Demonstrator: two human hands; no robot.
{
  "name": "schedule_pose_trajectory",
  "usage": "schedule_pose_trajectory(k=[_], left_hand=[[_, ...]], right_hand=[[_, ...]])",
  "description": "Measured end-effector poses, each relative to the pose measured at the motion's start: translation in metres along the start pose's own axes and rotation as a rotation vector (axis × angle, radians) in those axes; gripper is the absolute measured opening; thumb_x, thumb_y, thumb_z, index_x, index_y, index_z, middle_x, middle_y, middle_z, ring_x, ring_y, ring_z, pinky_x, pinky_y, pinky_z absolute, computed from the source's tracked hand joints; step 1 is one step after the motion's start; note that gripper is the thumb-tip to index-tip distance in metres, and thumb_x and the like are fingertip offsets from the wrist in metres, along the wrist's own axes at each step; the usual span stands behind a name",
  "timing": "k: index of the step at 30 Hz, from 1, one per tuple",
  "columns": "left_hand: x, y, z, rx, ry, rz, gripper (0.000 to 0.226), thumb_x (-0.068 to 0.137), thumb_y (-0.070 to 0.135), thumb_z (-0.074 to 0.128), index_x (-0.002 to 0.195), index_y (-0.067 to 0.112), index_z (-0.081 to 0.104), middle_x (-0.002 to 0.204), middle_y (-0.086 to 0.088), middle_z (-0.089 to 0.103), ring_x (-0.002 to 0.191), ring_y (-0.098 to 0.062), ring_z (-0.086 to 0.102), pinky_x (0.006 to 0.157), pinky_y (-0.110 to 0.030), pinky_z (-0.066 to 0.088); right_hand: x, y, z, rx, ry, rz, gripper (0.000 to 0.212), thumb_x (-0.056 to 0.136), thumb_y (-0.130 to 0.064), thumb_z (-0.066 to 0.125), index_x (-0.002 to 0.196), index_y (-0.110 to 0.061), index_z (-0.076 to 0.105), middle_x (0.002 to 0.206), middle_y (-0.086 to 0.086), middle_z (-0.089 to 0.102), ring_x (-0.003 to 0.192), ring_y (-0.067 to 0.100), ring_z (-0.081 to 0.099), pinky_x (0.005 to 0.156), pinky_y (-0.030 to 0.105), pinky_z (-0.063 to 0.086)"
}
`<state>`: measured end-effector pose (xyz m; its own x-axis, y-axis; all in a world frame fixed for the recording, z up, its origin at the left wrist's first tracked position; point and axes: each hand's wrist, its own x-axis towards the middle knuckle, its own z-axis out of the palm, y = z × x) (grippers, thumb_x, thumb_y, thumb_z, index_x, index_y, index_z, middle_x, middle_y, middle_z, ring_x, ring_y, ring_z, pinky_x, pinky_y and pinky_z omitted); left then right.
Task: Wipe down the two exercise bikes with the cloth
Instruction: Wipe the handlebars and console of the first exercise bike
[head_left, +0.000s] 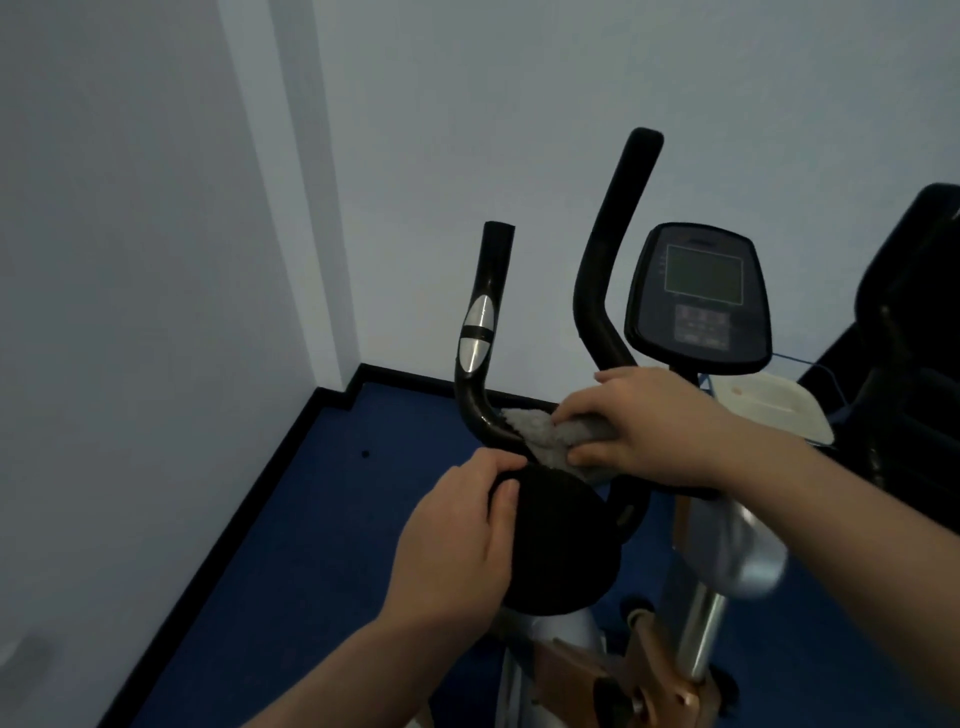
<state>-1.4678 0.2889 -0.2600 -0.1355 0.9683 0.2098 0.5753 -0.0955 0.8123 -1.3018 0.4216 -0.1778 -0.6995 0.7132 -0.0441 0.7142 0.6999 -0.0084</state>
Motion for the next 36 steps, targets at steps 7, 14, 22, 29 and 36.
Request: schedule_pose_trajectory(k=[7,14,22,29,36], left_hand=[[0.002,-0.002,0.001,-0.014,0.031,0.060,0.025,0.096,0.038,0.036,0.113,0.037,0.055,0.097,0.019,0.059,0.092,0.000,0.055,0.076,-0.027,0.046],[0.004,-0.006,0.003,-0.073,0.063,0.109,0.022,0.096,0.037,0.038,0.109,0.036,0.056,0.092,0.018,0.060,0.088,-0.006,0.059,0.073,-0.037,0.049],[0.009,-0.010,0.000,-0.090,-0.001,0.122,0.029,0.092,0.046,0.033,0.109,0.038,0.056,0.093,0.018,0.059,0.088,-0.003,0.058,0.074,-0.032,0.048],[0.009,-0.019,-0.014,-0.060,-0.109,0.234,0.030,0.098,0.053,0.032,0.122,0.047,0.049,0.109,0.023,0.054,0.104,-0.003,0.054,0.090,-0.030,0.041],[0.072,-0.039,-0.039,-0.257,0.236,0.268,0.024,0.097,0.029,0.040,0.104,0.031,0.062,0.102,0.018,0.057,0.100,-0.013,0.057,0.086,-0.029,0.043]], right_hand=[[0.031,-0.041,0.018,0.211,0.172,0.076,0.040,0.083,-0.051,0.066,0.120,-0.036,0.064,0.105,-0.004,0.070,0.100,0.018,0.062,0.079,0.028,0.041],[0.005,-0.021,0.010,0.158,0.095,0.114,0.037,0.080,-0.048,0.070,0.116,-0.039,0.067,0.099,-0.012,0.071,0.094,0.010,0.063,0.073,0.023,0.039],[0.041,-0.047,0.028,0.745,0.163,0.268,0.036,0.077,-0.039,0.077,0.101,-0.024,0.054,0.089,-0.004,0.065,0.083,0.011,0.062,0.070,0.022,0.050],[0.043,-0.046,0.021,0.574,0.178,0.283,0.032,0.072,-0.041,0.080,0.087,-0.026,0.056,0.078,-0.013,0.059,0.078,0.010,0.058,0.063,0.025,0.041],[0.037,-0.059,0.035,0.654,0.224,0.416,0.036,0.070,-0.048,0.077,0.086,-0.034,0.049,0.085,-0.015,0.060,0.079,0.002,0.058,0.062,0.022,0.044]])
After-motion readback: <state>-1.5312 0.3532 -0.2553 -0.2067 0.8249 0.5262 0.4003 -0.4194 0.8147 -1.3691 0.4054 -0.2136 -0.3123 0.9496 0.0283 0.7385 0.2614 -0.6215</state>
